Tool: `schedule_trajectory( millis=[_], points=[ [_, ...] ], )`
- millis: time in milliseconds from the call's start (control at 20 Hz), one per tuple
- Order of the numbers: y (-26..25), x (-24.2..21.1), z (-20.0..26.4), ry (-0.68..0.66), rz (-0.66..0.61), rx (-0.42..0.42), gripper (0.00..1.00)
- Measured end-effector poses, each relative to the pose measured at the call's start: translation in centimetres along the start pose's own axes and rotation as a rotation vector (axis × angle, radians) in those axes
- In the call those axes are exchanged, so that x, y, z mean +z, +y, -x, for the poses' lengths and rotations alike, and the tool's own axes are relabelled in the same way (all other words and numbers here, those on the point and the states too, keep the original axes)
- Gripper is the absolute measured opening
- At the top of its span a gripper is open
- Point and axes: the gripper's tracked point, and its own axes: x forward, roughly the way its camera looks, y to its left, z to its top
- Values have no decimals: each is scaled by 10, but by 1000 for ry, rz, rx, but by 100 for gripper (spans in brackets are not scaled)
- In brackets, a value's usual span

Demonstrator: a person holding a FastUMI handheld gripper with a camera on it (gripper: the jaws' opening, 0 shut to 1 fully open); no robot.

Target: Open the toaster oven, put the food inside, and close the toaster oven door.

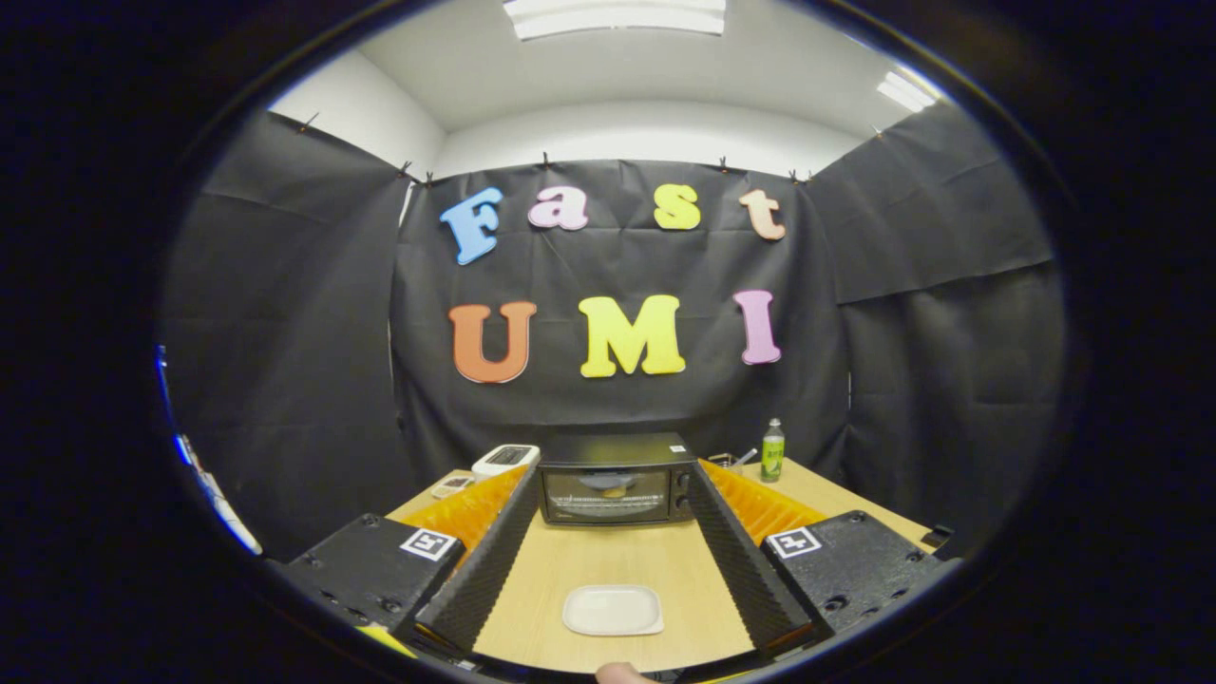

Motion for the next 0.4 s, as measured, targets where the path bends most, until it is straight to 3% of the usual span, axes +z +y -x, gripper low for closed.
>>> schedule_trajectory(
  millis=[400],
  points=[
    [1, -4, 4, 0, 22, -8, 100]
  ],
)
